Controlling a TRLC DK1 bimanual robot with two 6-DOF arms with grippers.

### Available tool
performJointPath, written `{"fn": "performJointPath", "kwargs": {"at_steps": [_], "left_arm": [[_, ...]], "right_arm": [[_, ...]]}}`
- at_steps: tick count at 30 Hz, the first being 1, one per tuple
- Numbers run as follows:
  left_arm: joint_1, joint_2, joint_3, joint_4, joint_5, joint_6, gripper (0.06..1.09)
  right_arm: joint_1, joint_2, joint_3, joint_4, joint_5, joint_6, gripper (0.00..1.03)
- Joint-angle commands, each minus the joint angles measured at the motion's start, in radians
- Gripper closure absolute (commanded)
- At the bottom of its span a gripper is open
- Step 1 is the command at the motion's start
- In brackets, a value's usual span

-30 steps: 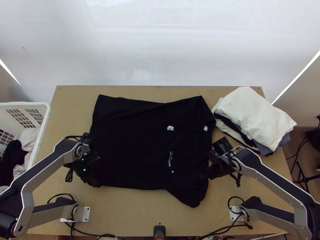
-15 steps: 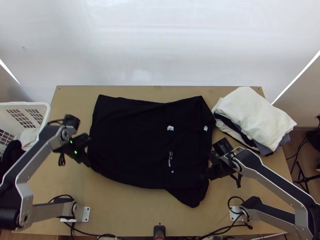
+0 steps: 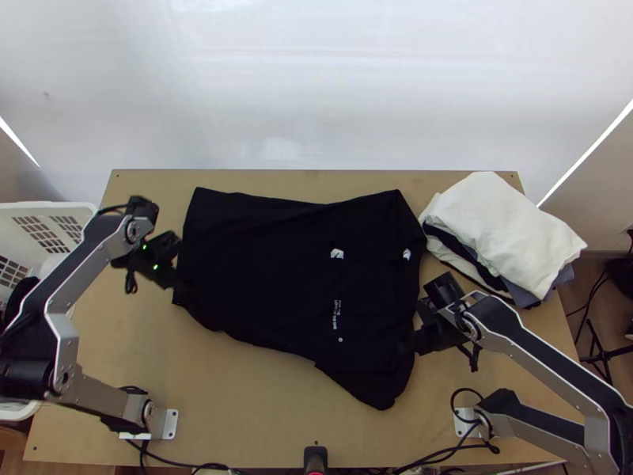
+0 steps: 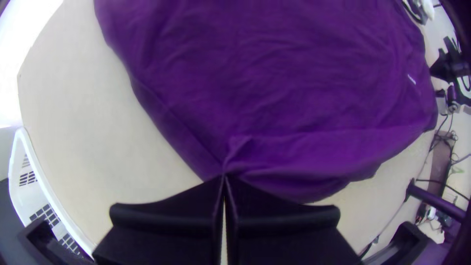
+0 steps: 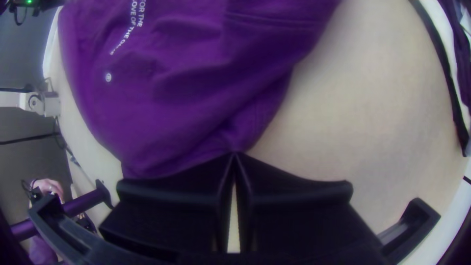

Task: Fold the t-shirt

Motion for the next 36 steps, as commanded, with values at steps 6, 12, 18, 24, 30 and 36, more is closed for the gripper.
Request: {"fn": "performJointPath", "kwargs": {"at_steps": [6, 12, 18, 24, 30, 36], "left_arm": [[-0.101, 0.227, 0.234, 0.097, 0.087, -0.245, 1.05], [-0.127, 0.331, 0.339, 0.200, 0.087, -0.411, 1.01], [-0.137, 0.250, 0.367, 0.246, 0.162, -0.550, 0.10], [-0.087, 0.097, 0.359, 0.112, 0.339, -0.580, 0.10], [-0.021, -0.009, 0.234, -0.052, 0.343, -0.489, 0.10], [0.094, -0.015, 0.122, -0.043, 0.587, -0.635, 0.10]], "right_arm": [[-0.021, 0.004, -0.006, 0.001, 0.025, 0.015, 1.00], [-0.019, 0.008, -0.006, 0.002, 0.026, 0.015, 1.00], [-0.013, 0.011, -0.007, 0.002, 0.026, 0.015, 1.00], [-0.012, 0.013, -0.012, 0.002, 0.026, 0.015, 1.00], [-0.012, 0.019, -0.012, 0.005, 0.026, 0.014, 1.00], [-0.010, 0.030, -0.006, 0.010, 0.026, 0.014, 1.00]]}}
